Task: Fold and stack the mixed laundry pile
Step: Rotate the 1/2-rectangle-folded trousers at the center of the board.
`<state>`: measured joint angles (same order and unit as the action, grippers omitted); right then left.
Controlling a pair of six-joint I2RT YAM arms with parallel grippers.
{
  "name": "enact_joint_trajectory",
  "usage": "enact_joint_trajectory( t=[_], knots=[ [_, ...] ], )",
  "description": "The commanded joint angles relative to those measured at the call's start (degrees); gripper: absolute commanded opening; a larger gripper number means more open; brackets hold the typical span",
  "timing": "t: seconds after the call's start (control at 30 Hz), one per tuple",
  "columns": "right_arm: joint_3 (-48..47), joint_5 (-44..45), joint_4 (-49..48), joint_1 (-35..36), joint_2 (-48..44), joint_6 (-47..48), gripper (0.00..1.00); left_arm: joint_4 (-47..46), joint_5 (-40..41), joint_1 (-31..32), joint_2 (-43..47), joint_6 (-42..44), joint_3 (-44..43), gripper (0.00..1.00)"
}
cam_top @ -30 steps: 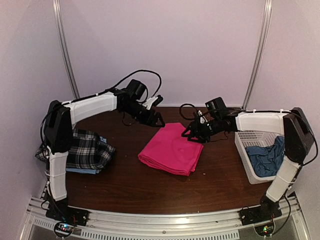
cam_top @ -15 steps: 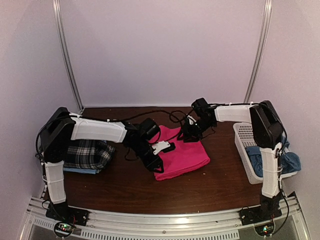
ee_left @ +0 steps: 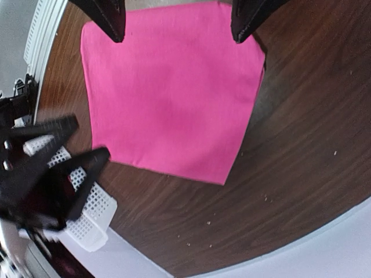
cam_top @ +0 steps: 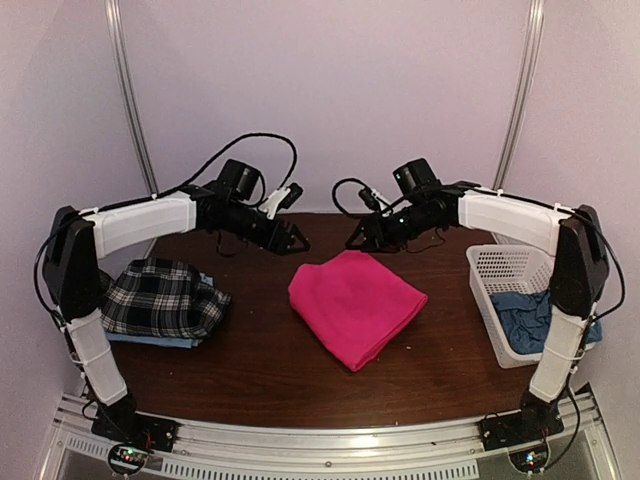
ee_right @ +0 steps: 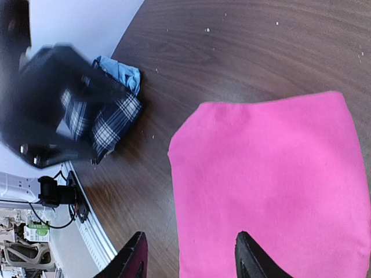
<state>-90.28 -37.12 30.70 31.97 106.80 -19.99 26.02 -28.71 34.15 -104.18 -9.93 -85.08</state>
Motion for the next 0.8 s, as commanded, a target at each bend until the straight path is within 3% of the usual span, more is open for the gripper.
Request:
enact_joint_trajectory(
  t=[0.0, 0.1, 0.23, 0.43, 0.6, 0.67, 0.77],
  knots=[
    [13.2, -1.7, -4.7, 1.1, -5.8, -8.1, 0.51, -5.1, -4.5, 0.8, -10.6, -4.6, -8.2, 0.62],
    [20.4, -0.2, -6.3, 0.4, -7.5, -10.5, 0.48, -5.1, -5.1, 0.3, -17.9, -5.7, -12.4, 0.57],
    [21.7, 6.2, -2.3, -3.3, -3.9, -8.1, 0.45, -1.5, -2.4, 0.0, -21.5, -4.4, -11.3, 0.52],
    [7.3, 14.4, 5.3, -6.4, 10.7, 0.5, 0.43, -0.1, -1.6, 0.3, -14.6, -2.3, 6.2, 0.41],
    [-8.1, 13.8, 7.7, -6.3, 20.2, 4.8, 0.47, -0.8, -2.8, 1.3, -6.6, -2.0, 18.1, 0.38],
    [-12.5, 9.6, 8.3, -6.0, 22.6, 6.6, 0.49, -1.3, -4.2, 1.6, -4.1, -2.6, 20.7, 0.38],
    [-14.9, 6.9, 9.2, -5.1, 22.0, 10.2, 0.51, -7.6, -7.0, 0.3, 2.8, -6.4, 25.1, 0.49]
  ],
)
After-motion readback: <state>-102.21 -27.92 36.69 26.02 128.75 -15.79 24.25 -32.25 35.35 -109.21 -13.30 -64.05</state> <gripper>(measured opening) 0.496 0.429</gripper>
